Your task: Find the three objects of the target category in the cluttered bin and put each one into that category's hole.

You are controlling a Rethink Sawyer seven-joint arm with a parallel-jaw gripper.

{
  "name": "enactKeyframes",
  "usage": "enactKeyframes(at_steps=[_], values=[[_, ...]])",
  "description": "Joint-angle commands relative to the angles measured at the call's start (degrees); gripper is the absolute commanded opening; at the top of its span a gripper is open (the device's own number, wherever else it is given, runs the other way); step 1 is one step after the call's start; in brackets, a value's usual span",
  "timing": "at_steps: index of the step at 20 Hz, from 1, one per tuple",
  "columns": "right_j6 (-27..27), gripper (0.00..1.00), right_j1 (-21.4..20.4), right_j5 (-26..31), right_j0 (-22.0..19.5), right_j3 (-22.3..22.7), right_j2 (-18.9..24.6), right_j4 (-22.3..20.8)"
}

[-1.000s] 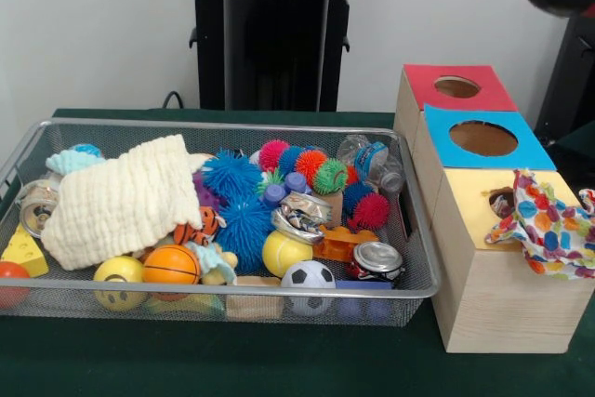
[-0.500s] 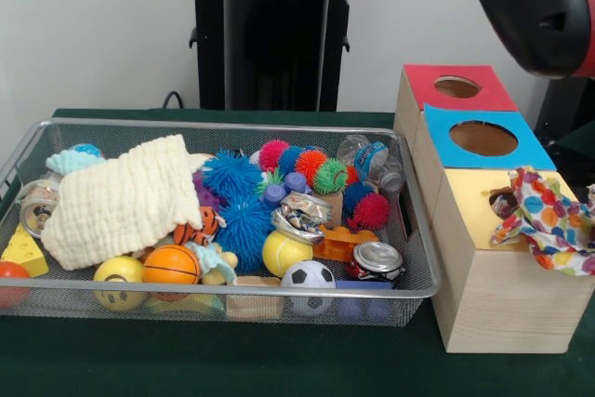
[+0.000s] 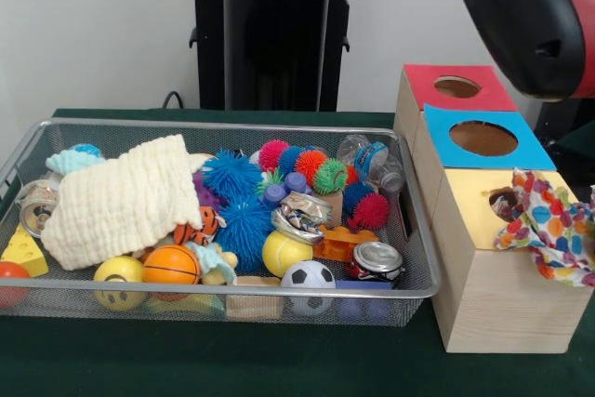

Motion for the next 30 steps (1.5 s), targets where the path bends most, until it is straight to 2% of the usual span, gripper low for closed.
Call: enactKeyframes(at_steps=[1,7,30], values=[[-8.8,1.00,2.7,-0.6,-3.1,3.0,6.2,-4.0],[-7.7,1.00,1.8,-1.3,-2.7,4.4,6.2,-4.7],[-7.9,1.00,1.7,-1.3,-2.9,4.5,6.3,-4.8]])
